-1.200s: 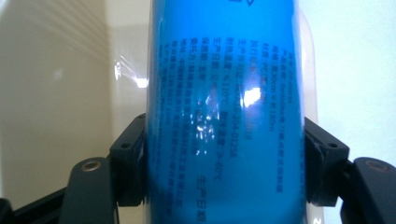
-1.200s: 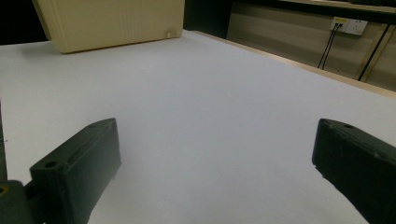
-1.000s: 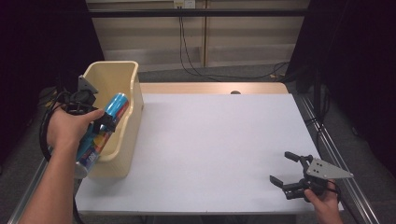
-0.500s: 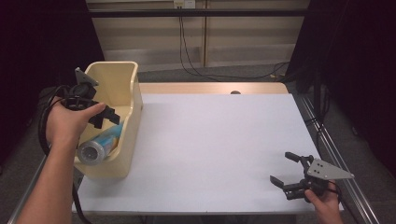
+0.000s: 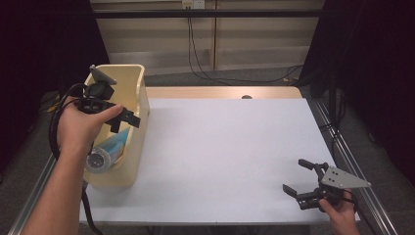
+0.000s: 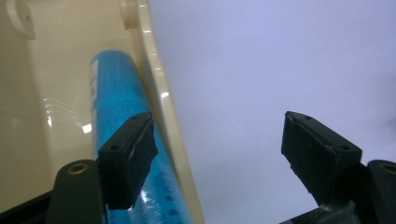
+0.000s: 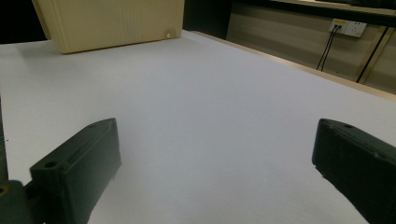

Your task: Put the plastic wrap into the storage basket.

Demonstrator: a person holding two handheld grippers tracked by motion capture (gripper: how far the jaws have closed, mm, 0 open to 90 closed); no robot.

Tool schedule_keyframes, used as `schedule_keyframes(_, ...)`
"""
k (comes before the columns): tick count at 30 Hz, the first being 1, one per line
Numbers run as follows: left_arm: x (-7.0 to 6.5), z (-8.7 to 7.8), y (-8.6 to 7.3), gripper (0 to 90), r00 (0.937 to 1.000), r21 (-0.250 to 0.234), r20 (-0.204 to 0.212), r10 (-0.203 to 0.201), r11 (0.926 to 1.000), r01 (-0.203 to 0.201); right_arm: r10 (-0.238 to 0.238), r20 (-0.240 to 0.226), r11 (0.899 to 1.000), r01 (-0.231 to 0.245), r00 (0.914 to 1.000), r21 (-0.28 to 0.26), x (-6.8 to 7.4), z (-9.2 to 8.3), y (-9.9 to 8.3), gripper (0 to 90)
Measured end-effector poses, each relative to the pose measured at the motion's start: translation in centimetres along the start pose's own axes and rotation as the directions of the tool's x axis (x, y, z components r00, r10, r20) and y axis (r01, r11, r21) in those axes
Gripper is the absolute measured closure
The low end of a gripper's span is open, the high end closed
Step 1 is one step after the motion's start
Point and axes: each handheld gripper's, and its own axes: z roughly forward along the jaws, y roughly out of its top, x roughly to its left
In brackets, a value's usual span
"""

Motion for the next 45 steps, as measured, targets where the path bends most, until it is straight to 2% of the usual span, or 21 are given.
schedule_keyframes(12, -2.9, 1.9, 0.6, 25.3, 0.9967, 0.034, 0.038, 0.072, 0.9967, -0.073, 0.004, 0.002, 1.000, -0.004, 1.0000, -0.005, 0.0, -0.2, 0.0, 0.9)
schedule_keyframes(16, -3.8, 2.5, 0.7, 25.0, 0.9952, 0.046, 0.049, 0.085, 0.9951, -0.087, 0.004, 0.002, 1.000, -0.004, 1.0000, -0.003, 0.0, -0.2, 0.0, 0.8)
schedule_keyframes(17, -3.8, 2.5, 0.7, 25.0, 0.9935, 0.050, 0.053, 0.101, 0.9933, -0.104, 0.004, 0.002, 1.000, -0.004, 1.0000, -0.003, 0.0, -0.2, 0.0, 0.8)
schedule_keyframes(22, -4.7, 3.2, 0.7, 24.7, 0.9903, 0.057, 0.070, 0.120, 0.9907, -0.124, 0.004, -0.001, 1.000, -0.004, 1.0000, -0.005, -0.1, -0.2, 0.0, 0.8)
schedule_keyframes(23, -4.9, 3.4, 0.7, 24.6, 0.9907, 0.054, 0.074, 0.114, 0.9915, -0.118, 0.003, 0.000, 1.000, -0.003, 1.0000, -0.004, 0.0, -0.2, 0.0, 0.9)
schedule_keyframes(25, -5.1, 3.7, 0.6, 24.6, 0.9878, 0.061, 0.083, 0.132, 0.9887, -0.137, 0.002, -0.002, 1.000, -0.002, 1.0000, -0.004, 0.0, -0.2, 0.0, 0.9)
schedule_keyframes(29, -5.8, 4.5, 0.5, 24.2, 0.9866, 0.072, 0.089, 0.136, 0.9871, -0.143, -0.001, -0.003, 1.000, 0.001, 1.0000, -0.005, 0.0, -0.2, 0.0, 0.8)
schedule_keyframes(31, -6.0, 4.9, 0.4, 24.2, 0.9839, 0.078, 0.095, 0.151, 0.9843, -0.159, 0.000, -0.004, 1.000, 0.000, 1.0000, -0.004, 0.0, -0.2, 0.0, 0.8)
schedule_keyframes(35, -6.5, 5.8, 0.1, 24.1, 0.9822, 0.080, 0.108, 0.154, 0.9833, -0.163, 0.000, -0.004, 1.000, 0.000, 1.0000, -0.005, 0.0, -0.2, 0.0, 0.9)
schedule_keyframes(45, -7.5, 8.4, -0.8, 22.6, 0.9720, 0.103, 0.133, 0.194, 0.9727, -0.208, 0.002, -0.005, 1.000, -0.002, 1.0000, -0.007, 0.0, -0.2, 0.0, 0.9)
